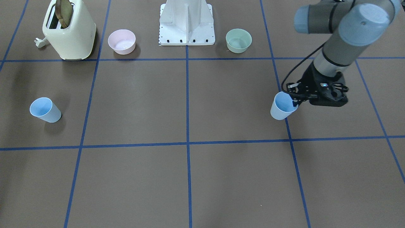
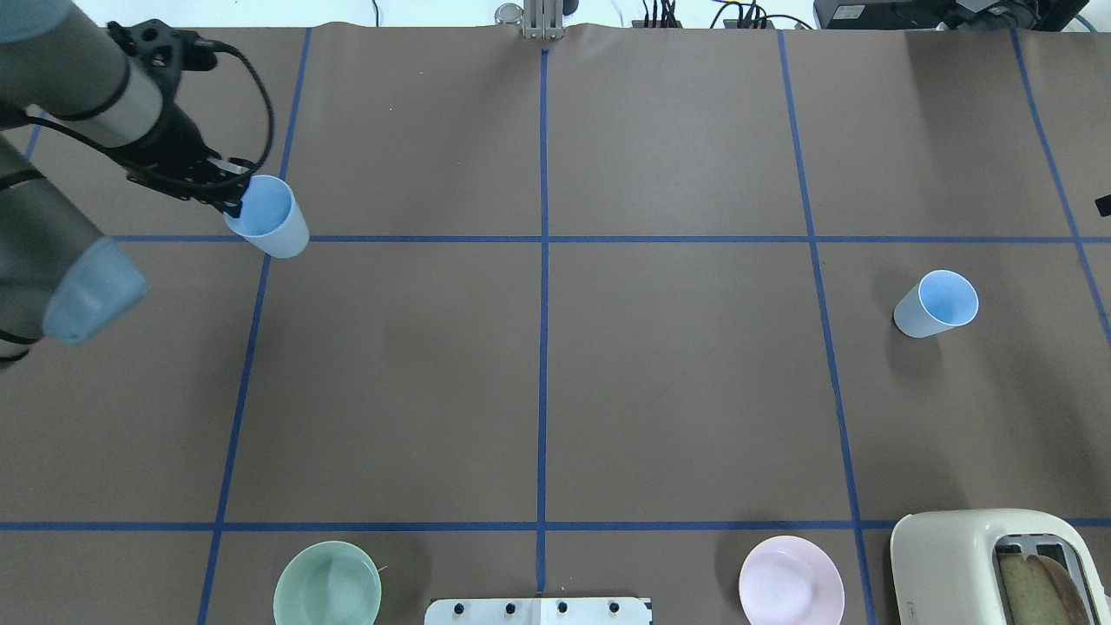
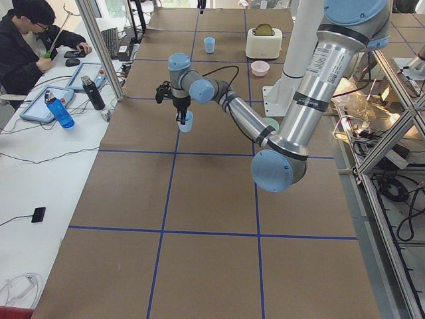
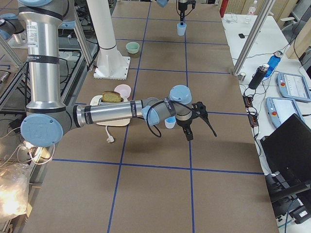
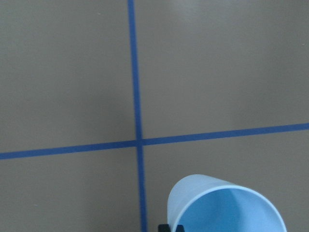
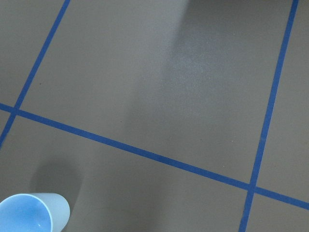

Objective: Stack blue cups with both arms
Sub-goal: 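Carry the light-blue cup with the left gripper to the table center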

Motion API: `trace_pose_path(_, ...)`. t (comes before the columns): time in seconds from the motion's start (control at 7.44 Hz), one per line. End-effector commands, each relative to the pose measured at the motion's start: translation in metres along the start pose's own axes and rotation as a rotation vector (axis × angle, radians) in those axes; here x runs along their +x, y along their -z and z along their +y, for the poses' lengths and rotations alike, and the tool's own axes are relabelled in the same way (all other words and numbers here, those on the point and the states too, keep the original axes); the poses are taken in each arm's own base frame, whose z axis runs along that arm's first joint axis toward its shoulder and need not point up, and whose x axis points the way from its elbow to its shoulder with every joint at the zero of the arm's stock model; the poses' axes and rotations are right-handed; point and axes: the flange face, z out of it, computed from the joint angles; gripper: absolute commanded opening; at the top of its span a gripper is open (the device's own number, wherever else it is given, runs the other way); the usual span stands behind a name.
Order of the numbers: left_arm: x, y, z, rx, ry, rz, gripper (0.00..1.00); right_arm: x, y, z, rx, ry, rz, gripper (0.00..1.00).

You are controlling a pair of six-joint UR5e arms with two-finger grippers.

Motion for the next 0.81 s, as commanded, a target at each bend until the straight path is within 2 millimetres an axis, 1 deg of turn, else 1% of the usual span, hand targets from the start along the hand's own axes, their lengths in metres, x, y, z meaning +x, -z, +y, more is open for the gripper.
trace_pose_path(0.0,0.138,-0.027,0.036,-0.05,0.072,0.038,0.0,-0.003,0.006,0.014,0.003,0.0,-0.003,1.0)
trace_pose_path(0.13,0.192,-0.042,0.045,-0.043,0.078,0.033,0.0,-0.005,0.011,0.021,0.006,0.002,-0.003,1.0)
trace_pose_path(0.27,0.228,-0.055,0.05,-0.046,0.078,0.025,0.0,-0.005,0.011,0.021,0.007,0.001,-0.003,1.0)
trace_pose_path(0.54,0.258,-0.065,0.062,-0.057,0.055,0.031,0.0,-0.006,0.011,0.02,0.006,0.002,-0.003,1.0)
trace_pose_path(0.67,0.274,-0.078,0.053,-0.042,0.077,0.017,0.0,-0.005,0.01,0.02,0.005,0.001,-0.003,1.0)
